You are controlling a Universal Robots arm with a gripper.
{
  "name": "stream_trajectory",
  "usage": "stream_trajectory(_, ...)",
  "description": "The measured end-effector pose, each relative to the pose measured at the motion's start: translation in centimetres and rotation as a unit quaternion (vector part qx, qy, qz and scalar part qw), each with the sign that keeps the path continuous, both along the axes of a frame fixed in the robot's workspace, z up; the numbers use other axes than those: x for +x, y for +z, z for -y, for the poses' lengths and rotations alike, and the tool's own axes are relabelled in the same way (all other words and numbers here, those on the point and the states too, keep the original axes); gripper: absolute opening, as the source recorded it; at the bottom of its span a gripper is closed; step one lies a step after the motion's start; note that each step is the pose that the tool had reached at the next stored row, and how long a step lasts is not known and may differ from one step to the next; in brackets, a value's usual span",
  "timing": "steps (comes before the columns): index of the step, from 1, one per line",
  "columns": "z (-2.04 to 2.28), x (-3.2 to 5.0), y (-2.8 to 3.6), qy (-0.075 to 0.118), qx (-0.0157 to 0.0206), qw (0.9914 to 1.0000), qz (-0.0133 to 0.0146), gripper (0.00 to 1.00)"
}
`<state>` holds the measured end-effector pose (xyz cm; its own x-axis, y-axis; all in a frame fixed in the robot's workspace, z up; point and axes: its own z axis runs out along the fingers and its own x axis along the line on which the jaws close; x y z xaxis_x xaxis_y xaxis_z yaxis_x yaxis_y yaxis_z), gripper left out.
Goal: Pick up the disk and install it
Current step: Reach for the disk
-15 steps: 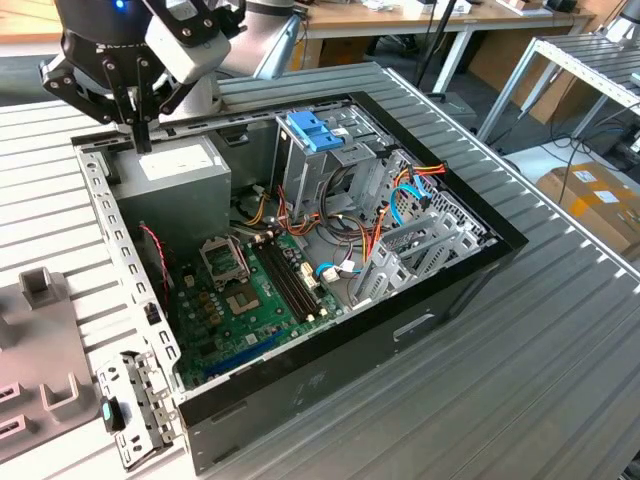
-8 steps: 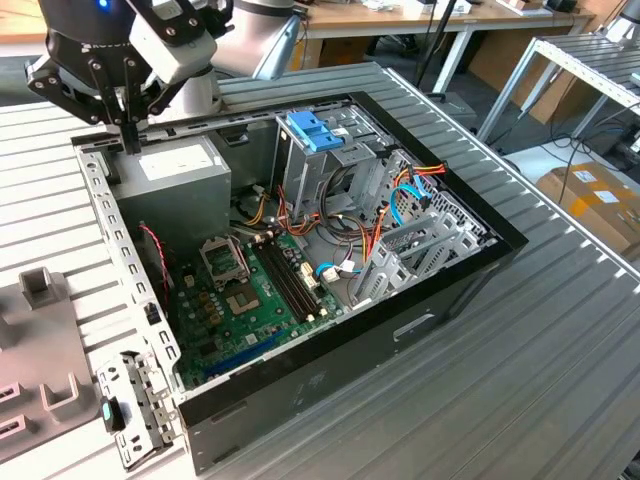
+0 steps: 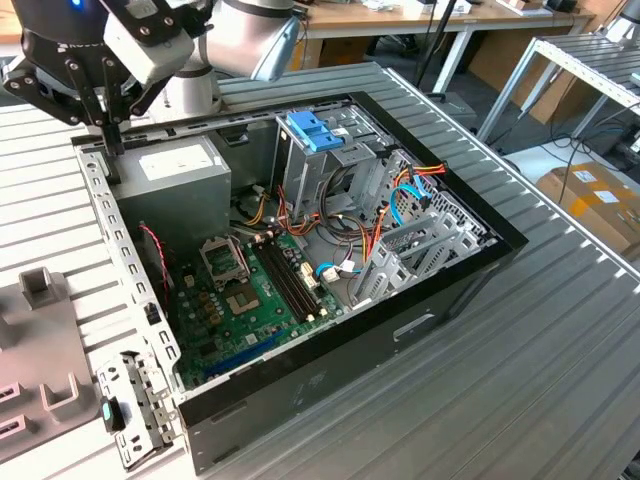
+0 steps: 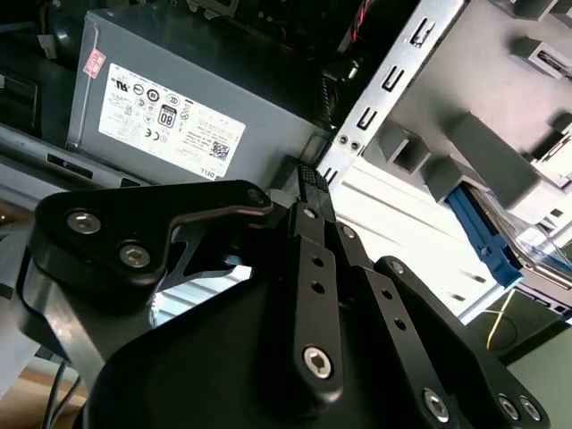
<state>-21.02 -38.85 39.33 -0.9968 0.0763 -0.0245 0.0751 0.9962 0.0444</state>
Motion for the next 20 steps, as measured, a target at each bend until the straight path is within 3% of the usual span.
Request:
stream_trajectory(9, -0.32, -2.72, 0.0, 0.0, 0.0, 1.0, 0.0, 0.11)
stream_trajectory(15, -0.55, -4.09, 0.0, 0.0, 0.0, 1.0, 0.0, 0.11)
stream_trajectory(18, -0.84, -5.41, 0.01, 0.0, 0.0, 1.0, -0.0001, 0.11)
stream_trajectory(20, -0.87, -5.64, 0.0, 0.0, 0.0, 1.0, 0.0, 0.11)
